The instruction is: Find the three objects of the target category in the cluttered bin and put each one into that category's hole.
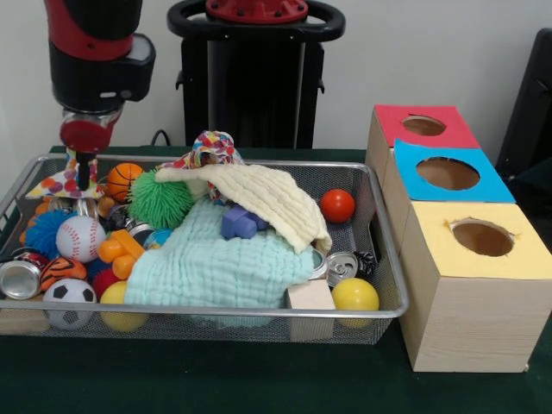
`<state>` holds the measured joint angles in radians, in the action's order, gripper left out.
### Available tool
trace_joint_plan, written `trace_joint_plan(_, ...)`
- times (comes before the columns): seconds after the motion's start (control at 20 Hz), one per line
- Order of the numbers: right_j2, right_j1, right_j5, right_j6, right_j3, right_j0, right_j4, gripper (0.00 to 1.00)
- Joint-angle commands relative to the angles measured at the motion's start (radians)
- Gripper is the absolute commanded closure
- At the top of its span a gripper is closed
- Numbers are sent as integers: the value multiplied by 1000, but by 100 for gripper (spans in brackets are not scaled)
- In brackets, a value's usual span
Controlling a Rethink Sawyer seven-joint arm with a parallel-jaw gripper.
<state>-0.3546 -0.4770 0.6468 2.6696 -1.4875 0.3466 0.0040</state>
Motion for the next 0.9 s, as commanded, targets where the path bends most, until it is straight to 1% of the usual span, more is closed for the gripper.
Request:
trace_joint_plan(0.05, 230, 28, -54, -442, 136, 97, -207, 0)
trace_joint_plan(0.1, 266, 20, -41, -486, 143, 115, -233, 0)
trace_joint_plan(0.15, 359, 7, -24, -630, 152, 161, -267, 0)
trace_joint_plan(0.2, 395, 0, -4, -655, 152, 176, -283, 0)
trace_joint_plan(0.25, 436, -21, -8, -687, 133, 195, -294, 0)
trace_joint_plan(0.35, 494, -46, 4, -709, 105, 228, -305, 0)
trace_joint_plan(0.5, 543, -64, 9, -710, 77, 255, -321, 0)
trace_joint_plan(0.55, 561, -68, 6, -709, 61, 270, -314, 0)
trace_joint_plan(0.75, 560, -71, -10, -664, 42, 267, -313, 0)
trace_joint_plan(0.8, 538, -74, -28, -642, 38, 257, -327, 0)
trace_joint_plan(0.9, 533, -66, -45, -632, 37, 255, -332, 0)
